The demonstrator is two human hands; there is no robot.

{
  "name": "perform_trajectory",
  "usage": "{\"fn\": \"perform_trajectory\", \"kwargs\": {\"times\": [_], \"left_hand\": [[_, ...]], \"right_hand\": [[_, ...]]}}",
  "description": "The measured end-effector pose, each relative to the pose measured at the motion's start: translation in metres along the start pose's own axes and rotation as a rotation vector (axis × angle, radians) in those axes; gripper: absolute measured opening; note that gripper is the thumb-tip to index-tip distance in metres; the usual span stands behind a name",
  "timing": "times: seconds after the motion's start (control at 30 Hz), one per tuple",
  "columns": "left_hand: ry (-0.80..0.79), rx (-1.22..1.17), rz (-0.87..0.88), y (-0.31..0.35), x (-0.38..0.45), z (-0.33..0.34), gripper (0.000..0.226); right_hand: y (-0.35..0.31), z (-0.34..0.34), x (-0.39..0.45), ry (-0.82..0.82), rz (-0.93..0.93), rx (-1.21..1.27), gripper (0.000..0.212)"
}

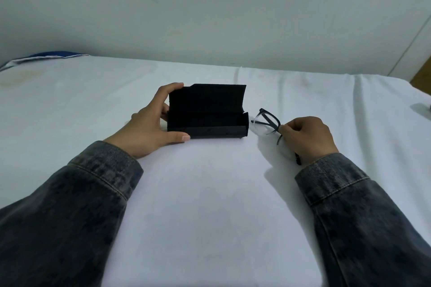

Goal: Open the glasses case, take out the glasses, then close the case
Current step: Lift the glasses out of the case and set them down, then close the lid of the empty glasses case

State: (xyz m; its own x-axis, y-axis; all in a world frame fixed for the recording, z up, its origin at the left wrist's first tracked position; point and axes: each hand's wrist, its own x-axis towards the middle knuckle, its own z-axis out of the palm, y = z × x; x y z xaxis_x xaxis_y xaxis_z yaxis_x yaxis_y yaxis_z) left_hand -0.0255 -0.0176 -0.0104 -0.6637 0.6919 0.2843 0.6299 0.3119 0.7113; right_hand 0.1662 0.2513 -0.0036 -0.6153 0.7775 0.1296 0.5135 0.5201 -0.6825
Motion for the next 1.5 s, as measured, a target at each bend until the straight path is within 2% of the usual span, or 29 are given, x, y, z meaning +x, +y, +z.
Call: {"fn": "perform_trajectory", "kwargs": {"times": [0.73, 0.87, 0.93, 1.1, 1.27, 1.5], "left_hand": [[-0.007, -0.042, 0.037, -0.012, 0.003, 0.003, 0.104], [-0.008, -0.050, 0.041, -0.012, 0.003, 0.004, 0.104], [-0.010, -0.051, 0.043, -0.012, 0.002, 0.003, 0.104], [-0.016, -0.059, 0.051, -0.011, 0.003, 0.005, 0.104], [-0.017, -0.059, 0.058, -0.011, 0.002, 0.004, 0.105], [-0.035, -0.061, 0.069, -0.010, 0.003, 0.005, 0.104]], "right_hand": [[-0.003, 0.000, -0.005, -0.004, -0.008, -0.079, 0.025], [-0.001, -0.001, -0.005, -0.006, 0.006, -0.073, 0.016], [-0.001, 0.000, -0.005, 0.023, -0.027, -0.081, 0.012], [-0.005, 0.002, -0.008, 0.168, -0.179, 0.002, 0.016], [-0.013, 0.007, -0.017, 0.168, -0.302, 0.066, 0.017], [-0.019, 0.005, -0.020, 0.152, -0.308, 0.138, 0.022]]}}
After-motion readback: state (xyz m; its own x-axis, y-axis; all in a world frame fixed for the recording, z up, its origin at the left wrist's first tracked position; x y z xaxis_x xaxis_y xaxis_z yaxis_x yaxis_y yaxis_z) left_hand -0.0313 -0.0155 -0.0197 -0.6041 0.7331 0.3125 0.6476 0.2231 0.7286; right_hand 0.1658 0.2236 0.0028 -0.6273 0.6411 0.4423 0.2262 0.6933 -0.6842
